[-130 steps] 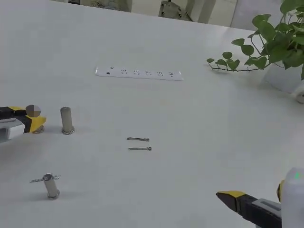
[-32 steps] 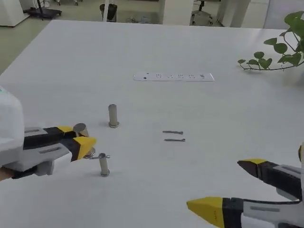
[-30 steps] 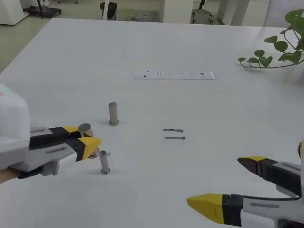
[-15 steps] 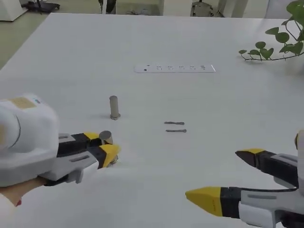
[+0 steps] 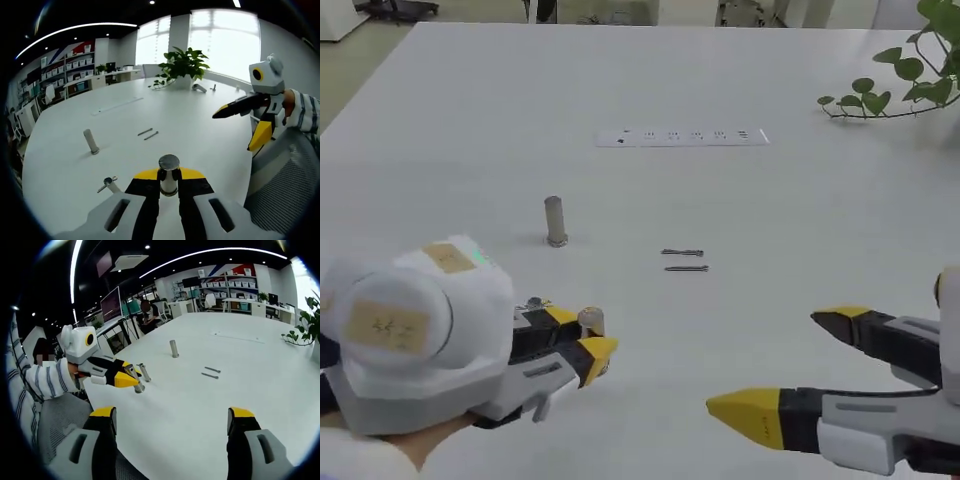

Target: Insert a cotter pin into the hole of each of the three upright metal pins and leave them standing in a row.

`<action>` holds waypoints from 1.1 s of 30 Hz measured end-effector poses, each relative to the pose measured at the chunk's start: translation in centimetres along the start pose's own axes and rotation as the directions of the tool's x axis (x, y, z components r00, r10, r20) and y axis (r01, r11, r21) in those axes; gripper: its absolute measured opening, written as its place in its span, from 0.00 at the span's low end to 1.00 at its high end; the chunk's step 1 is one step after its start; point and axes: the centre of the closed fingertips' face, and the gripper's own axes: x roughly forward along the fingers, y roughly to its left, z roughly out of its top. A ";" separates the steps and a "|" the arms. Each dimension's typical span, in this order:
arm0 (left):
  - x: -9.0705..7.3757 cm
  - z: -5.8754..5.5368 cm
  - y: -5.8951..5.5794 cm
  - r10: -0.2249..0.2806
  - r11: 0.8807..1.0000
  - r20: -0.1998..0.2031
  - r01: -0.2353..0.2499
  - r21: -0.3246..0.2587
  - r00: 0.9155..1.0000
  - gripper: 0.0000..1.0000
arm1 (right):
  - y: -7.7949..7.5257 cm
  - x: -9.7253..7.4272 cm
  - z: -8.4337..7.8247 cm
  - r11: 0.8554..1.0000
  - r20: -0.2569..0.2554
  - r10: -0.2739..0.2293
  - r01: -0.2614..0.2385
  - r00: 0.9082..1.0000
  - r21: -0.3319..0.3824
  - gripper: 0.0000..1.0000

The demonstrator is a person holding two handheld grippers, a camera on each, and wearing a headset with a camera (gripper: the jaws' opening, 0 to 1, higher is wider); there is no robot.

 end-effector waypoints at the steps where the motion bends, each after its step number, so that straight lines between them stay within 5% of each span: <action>1: 0.1 0.0 -0.1 -0.001 1.000 -0.001 0.001 0.002 1.000 0.09 | 0.0 0.0 0.0 1.000 0.001 0.000 0.000 1.000 0.000 0.90; 33: 2.7 -2.4 -1.3 -0.006 0.999 -0.068 0.008 0.030 0.998 0.09 | -0.2 -0.1 -0.4 1.000 -0.001 -0.012 0.012 1.000 0.008 0.90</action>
